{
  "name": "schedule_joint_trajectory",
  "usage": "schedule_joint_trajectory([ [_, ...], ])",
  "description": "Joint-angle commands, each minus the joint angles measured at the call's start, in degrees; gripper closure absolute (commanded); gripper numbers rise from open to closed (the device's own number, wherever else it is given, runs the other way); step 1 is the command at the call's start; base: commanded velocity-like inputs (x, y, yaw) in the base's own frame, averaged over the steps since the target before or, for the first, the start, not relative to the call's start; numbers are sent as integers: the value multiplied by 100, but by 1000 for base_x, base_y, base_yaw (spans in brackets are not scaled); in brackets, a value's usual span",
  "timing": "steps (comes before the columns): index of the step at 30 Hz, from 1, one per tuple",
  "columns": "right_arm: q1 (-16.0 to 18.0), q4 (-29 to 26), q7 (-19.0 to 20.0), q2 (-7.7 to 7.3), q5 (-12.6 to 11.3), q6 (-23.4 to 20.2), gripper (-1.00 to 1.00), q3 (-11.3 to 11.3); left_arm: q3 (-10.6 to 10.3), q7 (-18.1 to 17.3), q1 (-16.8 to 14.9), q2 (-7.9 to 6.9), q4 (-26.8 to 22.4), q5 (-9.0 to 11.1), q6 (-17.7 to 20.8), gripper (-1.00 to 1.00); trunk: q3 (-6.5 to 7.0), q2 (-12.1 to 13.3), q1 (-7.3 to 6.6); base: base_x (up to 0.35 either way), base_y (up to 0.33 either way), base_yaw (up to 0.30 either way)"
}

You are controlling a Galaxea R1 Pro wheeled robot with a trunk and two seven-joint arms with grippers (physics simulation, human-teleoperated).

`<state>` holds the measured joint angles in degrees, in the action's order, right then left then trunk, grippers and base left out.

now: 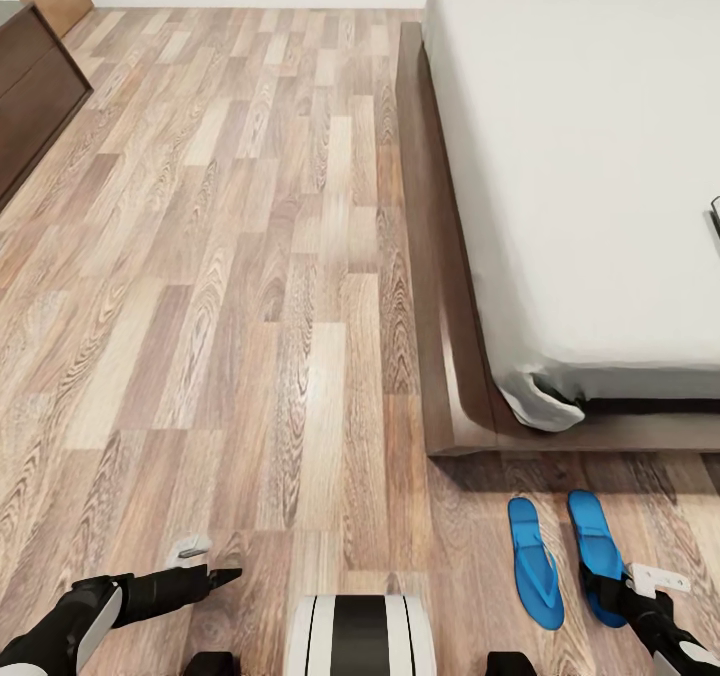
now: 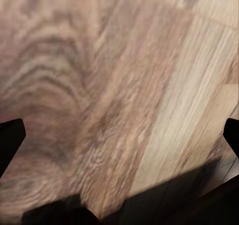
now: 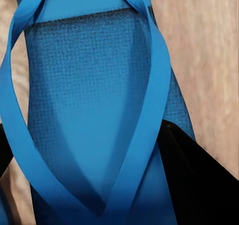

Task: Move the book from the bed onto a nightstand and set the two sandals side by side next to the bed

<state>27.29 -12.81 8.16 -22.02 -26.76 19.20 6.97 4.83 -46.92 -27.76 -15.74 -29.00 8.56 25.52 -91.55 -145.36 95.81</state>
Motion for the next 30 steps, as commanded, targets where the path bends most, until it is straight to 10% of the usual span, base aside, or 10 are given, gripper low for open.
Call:
schedule_joint_trajectory([
  [1, 4, 7, 19, -4, -68, 22, 100, 42, 10, -11, -1, 0, 0, 32, 48, -100, -26, -3, 1, 0, 0, 0],
  [16, 4, 6, 19, -4, -66, 22, 100, 42, 10, -11, -1, 0, 0, 32, 48, -100, -358, -23, 40, 0, 0, 0],
  [30, -4, 13, 19, -4, -102, 445, 100, 33, 10, -12, -1, 0, 0, 32, 49, -100, -358, -23, 40, 0, 0, 0],
])
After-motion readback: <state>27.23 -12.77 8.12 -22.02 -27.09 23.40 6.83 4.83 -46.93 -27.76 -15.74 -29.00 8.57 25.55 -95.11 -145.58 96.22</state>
